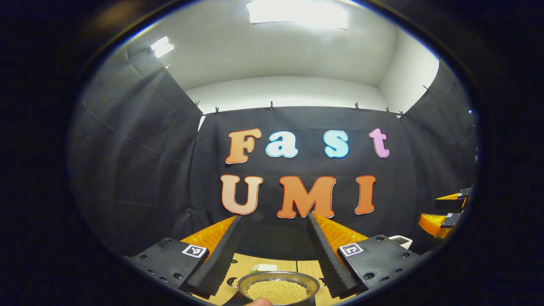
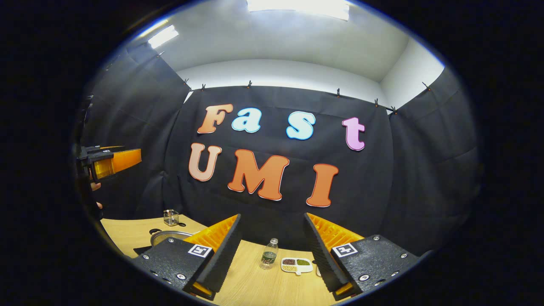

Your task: First push the handle of the pot to place it horizontally, then grasp the pot with both hands and set it on the induction cooktop.

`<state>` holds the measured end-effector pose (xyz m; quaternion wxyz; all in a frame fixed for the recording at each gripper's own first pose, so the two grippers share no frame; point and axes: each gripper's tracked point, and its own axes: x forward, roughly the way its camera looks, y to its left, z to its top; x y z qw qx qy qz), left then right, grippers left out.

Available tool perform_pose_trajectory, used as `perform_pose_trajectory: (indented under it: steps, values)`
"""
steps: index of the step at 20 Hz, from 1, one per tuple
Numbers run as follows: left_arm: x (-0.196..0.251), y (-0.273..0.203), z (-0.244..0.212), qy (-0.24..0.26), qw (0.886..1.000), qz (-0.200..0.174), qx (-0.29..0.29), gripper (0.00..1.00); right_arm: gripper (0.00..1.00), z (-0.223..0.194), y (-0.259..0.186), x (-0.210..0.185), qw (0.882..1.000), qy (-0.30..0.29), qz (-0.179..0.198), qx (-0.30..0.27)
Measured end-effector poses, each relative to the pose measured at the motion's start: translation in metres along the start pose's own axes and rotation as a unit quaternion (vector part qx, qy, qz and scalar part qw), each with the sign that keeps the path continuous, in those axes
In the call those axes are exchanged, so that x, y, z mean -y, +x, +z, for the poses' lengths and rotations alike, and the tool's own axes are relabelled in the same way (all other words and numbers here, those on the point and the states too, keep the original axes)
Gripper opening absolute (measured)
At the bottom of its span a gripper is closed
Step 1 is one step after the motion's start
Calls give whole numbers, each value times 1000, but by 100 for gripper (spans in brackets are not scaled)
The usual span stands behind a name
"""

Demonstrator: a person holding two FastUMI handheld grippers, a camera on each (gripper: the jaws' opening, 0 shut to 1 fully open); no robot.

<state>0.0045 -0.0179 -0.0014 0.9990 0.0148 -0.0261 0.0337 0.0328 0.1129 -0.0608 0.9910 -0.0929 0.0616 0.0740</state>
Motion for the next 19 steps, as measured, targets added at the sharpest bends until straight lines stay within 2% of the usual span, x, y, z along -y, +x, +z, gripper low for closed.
perform_pose_trajectory:
  steps: [7, 19]
  values:
    - [-8, -5, 19, -25, 999, -15, -15, 97, 96, 38, -19, 14, 1000, 8, -7, 25]
    - [8, 5, 38, -6, 1000, -17, 9, 98, 95, 56, -10, 20, 999, 19, -3, 29]
